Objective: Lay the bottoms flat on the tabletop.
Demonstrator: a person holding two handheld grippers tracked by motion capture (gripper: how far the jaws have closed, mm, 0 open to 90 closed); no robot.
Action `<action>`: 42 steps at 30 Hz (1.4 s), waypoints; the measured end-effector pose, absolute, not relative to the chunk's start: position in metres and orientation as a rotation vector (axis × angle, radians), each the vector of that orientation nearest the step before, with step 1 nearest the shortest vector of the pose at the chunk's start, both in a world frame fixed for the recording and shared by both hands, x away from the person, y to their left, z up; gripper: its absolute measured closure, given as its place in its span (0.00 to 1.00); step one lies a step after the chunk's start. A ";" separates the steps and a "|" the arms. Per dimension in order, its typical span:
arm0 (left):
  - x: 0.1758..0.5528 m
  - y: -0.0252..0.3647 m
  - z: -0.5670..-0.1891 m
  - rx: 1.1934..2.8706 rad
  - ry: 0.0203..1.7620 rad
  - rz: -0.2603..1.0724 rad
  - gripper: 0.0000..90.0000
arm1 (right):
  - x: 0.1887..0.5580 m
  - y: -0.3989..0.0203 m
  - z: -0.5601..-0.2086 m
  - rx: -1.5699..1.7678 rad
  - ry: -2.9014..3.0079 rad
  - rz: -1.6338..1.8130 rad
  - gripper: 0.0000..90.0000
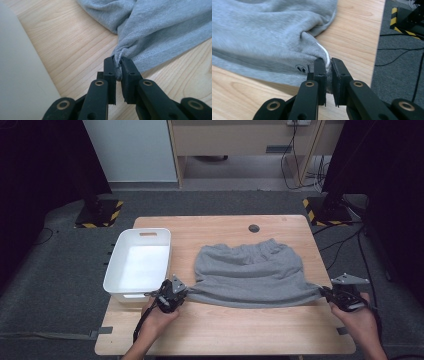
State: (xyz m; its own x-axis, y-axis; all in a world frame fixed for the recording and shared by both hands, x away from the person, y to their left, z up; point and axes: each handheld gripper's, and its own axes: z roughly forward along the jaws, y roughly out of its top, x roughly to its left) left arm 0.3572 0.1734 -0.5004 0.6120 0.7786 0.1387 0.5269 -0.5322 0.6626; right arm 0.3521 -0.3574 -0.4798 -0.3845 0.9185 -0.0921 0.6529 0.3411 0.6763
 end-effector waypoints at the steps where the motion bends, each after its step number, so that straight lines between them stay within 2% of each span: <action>1: 0.357 0.173 -0.501 2.260 1.023 0.572 0.92 | 0.351 -0.356 -0.480 1.374 2.148 0.771 0.93; 15: 0.354 0.177 -0.500 2.253 1.036 0.563 0.92 | 0.345 -0.359 -0.479 1.366 2.126 0.744 0.93; 31: 0.338 0.183 -0.495 2.203 1.039 0.471 0.91 | 0.334 -0.366 -0.472 1.379 2.124 0.776 0.92; 33: 0.334 0.184 -0.493 2.181 1.045 0.474 0.84 | 0.331 -0.367 -0.470 1.373 2.136 0.794 0.90; 34: 0.331 0.185 -0.490 2.172 1.045 0.480 0.77 | 0.329 -0.366 -0.469 1.370 2.137 0.807 0.87; 36: 0.325 0.188 -0.485 2.137 1.038 0.470 0.67 | 0.325 -0.364 -0.465 1.350 2.134 0.820 0.79; 42: 0.315 0.189 -0.477 2.110 1.002 0.488 0.59 | 0.323 -0.359 -0.452 1.335 2.115 0.855 0.64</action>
